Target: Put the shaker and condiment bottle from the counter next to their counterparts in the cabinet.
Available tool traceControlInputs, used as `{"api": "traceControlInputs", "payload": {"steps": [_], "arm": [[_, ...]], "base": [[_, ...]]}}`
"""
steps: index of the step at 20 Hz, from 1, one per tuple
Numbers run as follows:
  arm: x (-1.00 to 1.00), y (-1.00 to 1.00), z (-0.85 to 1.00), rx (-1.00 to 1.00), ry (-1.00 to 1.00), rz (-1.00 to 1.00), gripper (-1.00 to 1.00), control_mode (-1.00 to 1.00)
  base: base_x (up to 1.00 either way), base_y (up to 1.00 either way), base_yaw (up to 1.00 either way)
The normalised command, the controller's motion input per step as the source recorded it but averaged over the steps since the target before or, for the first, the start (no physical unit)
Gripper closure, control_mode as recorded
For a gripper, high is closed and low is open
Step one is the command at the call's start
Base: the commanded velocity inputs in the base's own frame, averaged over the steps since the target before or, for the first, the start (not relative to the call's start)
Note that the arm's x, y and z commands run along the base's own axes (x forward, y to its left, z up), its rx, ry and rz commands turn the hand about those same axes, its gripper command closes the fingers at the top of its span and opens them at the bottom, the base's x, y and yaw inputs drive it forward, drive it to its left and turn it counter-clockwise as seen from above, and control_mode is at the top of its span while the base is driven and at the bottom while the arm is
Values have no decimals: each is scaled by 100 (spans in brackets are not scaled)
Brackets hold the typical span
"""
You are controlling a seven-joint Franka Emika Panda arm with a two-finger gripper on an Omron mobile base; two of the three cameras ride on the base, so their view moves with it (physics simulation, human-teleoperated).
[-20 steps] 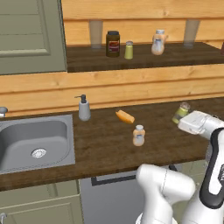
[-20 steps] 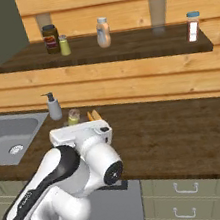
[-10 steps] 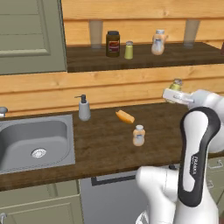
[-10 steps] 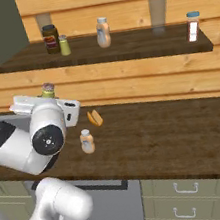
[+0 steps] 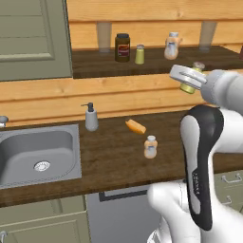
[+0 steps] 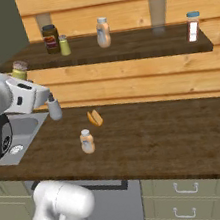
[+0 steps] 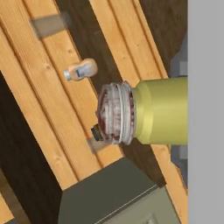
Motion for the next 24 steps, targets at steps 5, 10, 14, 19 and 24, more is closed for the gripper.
{"api": "traceControlInputs", "payload": {"steps": [5,10,14,19,24], "arm": [[25,23,31,-4,5,-7,100,-100],[19,1,13,-2,0,-19,100,-100],[28,2,-18,-12,-1,-14,100,-100],[36,-7,-21,-11,0,-1,100,-100],[6,0,-1,-6,-7,1,100,-100]], "base": [[0,0,0],[0,0,0],[0,0,0],[0,0,0],[0,0,0]]}}
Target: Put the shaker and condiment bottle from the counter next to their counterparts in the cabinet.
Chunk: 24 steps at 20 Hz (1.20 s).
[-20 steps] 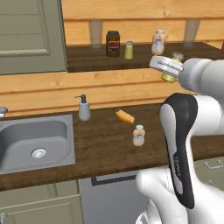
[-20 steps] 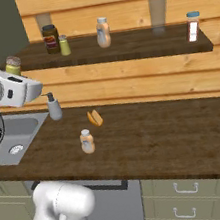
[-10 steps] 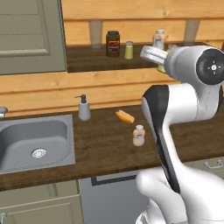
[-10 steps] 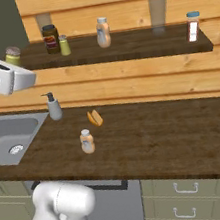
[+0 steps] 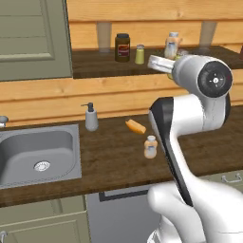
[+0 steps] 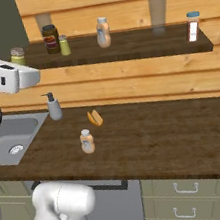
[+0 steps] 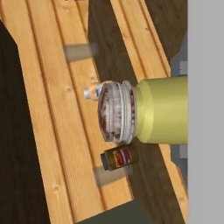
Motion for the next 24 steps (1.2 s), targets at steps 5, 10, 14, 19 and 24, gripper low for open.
{"api": "traceControlInputs", "payload": {"steps": [5,10,14,19,24], "arm": [[1,31,1,-8,-1,1,100,-100],[33,1,0,-3,1,1,100,-100],[31,2,-2,-9,0,2,100,-100],[24,9,-18,-12,0,5,100,-100],[30,0,-4,-1,0,3,100,-100]], "base": [[0,0,0],[0,0,0],[0,0,0],[0,0,0],[0,0,0]]}}
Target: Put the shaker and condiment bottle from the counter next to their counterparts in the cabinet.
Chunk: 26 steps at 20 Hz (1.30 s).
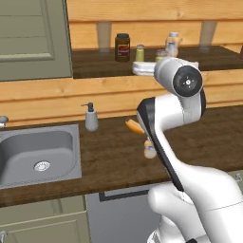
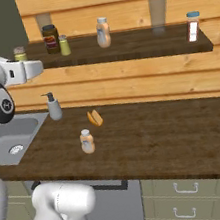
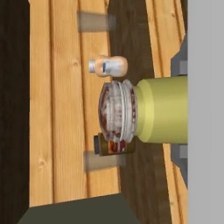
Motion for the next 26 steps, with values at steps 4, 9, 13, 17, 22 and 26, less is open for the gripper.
{"api": "traceControlInputs", "payload": {"steps": [4,9,13,17,22,26], "arm": [[20,0,-11,-2,0,3,100,-100],[13,0,-18,-4,0,2,100,-100],[19,0,-3,-2,0,3,100,-100],[23,0,0,-1,0,1,100,-100],[21,0,0,0,0,1,100,-100],[19,0,0,0,0,0,100,-100]], "base": [[0,0,0],[0,0,0],[0,0,0],[0,0,0],[0,0,0],[0,0,0]]}}
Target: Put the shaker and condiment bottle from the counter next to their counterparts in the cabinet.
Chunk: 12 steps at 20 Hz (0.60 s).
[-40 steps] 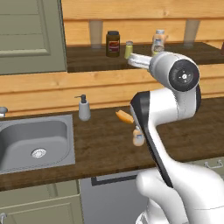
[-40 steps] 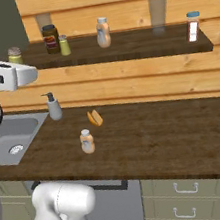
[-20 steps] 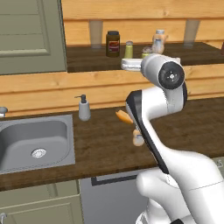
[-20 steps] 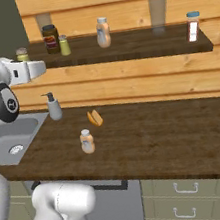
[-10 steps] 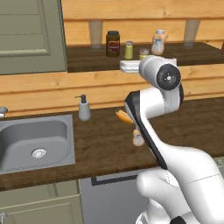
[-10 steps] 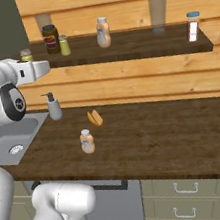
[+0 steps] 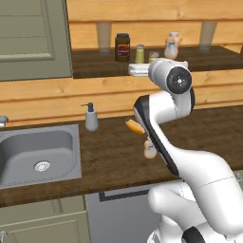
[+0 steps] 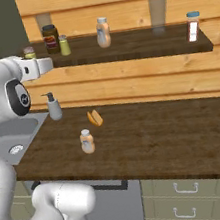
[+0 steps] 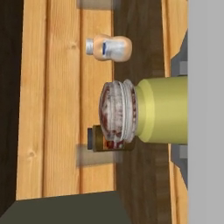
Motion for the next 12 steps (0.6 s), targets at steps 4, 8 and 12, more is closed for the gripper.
{"api": "traceControlInputs", "payload": {"steps": [4,8,12], "arm": [[28,0,0,0,0,3,100,-100],[38,0,-1,0,0,4,100,-100],[36,0,-17,0,0,5,100,-100]], "base": [[0,0,0],[0,0,0],[0,0,0]]}}
